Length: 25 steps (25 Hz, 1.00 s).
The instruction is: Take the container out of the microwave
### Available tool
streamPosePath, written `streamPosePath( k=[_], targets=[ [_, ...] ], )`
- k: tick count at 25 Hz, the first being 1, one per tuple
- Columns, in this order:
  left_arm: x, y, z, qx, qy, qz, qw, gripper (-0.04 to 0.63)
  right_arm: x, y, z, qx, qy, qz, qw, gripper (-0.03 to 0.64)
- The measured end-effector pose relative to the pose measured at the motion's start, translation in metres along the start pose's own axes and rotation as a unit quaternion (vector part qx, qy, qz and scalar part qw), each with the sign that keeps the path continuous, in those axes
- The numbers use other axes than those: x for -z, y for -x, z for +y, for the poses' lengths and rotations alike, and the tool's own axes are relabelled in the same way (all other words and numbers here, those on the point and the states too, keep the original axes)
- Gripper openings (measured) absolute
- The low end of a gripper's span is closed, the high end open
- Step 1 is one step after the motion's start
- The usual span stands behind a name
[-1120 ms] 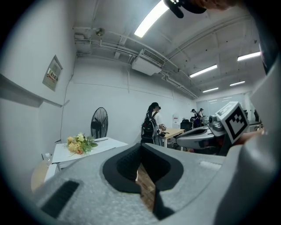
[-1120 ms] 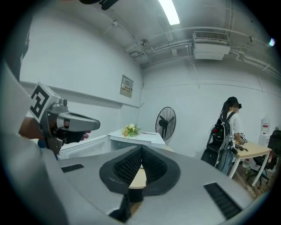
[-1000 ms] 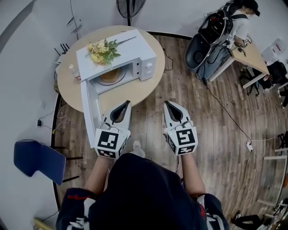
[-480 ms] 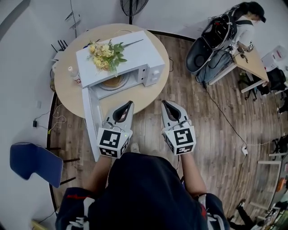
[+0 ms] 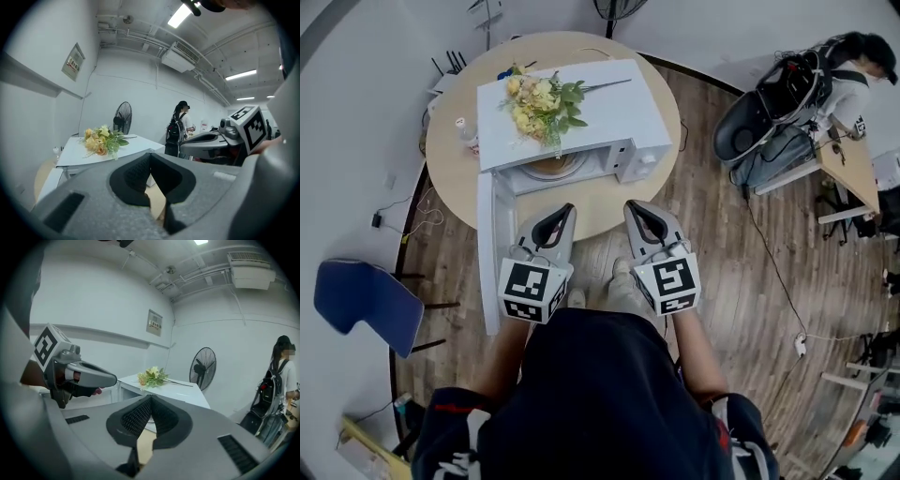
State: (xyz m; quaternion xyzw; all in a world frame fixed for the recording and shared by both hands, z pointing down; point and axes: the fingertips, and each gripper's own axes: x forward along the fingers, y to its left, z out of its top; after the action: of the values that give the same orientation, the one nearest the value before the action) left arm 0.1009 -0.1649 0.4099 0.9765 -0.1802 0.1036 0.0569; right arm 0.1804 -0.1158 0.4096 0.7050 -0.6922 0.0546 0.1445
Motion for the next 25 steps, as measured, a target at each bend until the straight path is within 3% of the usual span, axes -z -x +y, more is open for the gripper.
streamPosePath(
  k=[5, 11, 18, 25],
  targets=[
    [0.003, -0.018, 0.013, -0.052, 0.010, 0.010, 0.9985, 0.014, -0.002, -0.038, -0.011, -0.075, 0.019, 0.002, 0.997, 0.008],
    [0.006, -0.032, 0.032, -0.114, 0.013, 0.024, 0.9931, 0.014, 0.002, -0.078, -0.015, -0.171, 0.054, 0.010, 0.984, 0.008],
    [0.021, -0.016, 0.053, -0.213, 0.039, 0.037, 0.9755, 0.014, 0.015, -0.106, 0.008, -0.270, 0.086, 0.023, 0.959, 0.008],
    [0.038, 0.003, 0.057, -0.268, 0.062, 0.050, 0.9600, 0.014, 0.037, -0.122, 0.035, -0.337, 0.127, 0.050, 0.932, 0.008]
  ],
)
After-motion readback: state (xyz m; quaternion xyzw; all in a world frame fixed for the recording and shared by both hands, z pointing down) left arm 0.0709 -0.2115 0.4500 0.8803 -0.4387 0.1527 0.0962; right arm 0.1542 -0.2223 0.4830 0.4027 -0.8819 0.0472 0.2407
